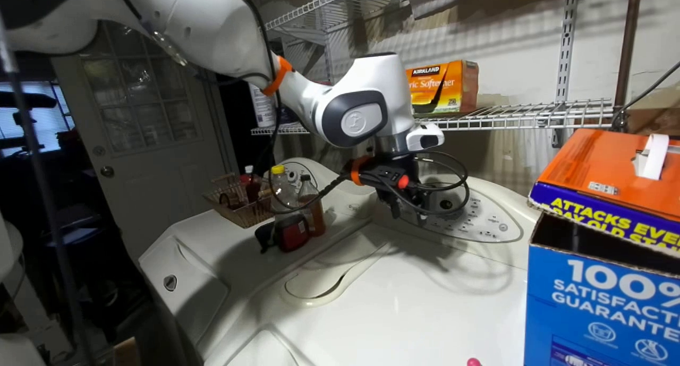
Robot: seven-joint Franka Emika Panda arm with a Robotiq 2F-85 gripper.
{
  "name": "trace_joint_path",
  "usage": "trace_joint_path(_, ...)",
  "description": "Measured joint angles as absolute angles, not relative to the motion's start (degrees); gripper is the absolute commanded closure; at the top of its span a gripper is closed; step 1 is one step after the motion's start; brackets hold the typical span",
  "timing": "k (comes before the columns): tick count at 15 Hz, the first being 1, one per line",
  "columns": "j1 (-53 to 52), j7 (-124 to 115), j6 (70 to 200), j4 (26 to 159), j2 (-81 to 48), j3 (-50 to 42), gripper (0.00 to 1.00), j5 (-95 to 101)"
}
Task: Press a button on the washing machine on the right
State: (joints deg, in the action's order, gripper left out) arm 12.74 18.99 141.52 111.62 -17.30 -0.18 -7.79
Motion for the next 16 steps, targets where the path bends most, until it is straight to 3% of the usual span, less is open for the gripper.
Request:
trace_joint_path(6,13.8,27.2,127.1,123.7,0.3,-2.3,0.0,-12.1)
trace_joint_path(11,12.0,30.0,112.2,124.3,9.8,-5.5,0.0,-9.3)
trace_joint_path(16,10.2,31.7,111.7,124.4,11.3,-6.8,0.0,-8.3)
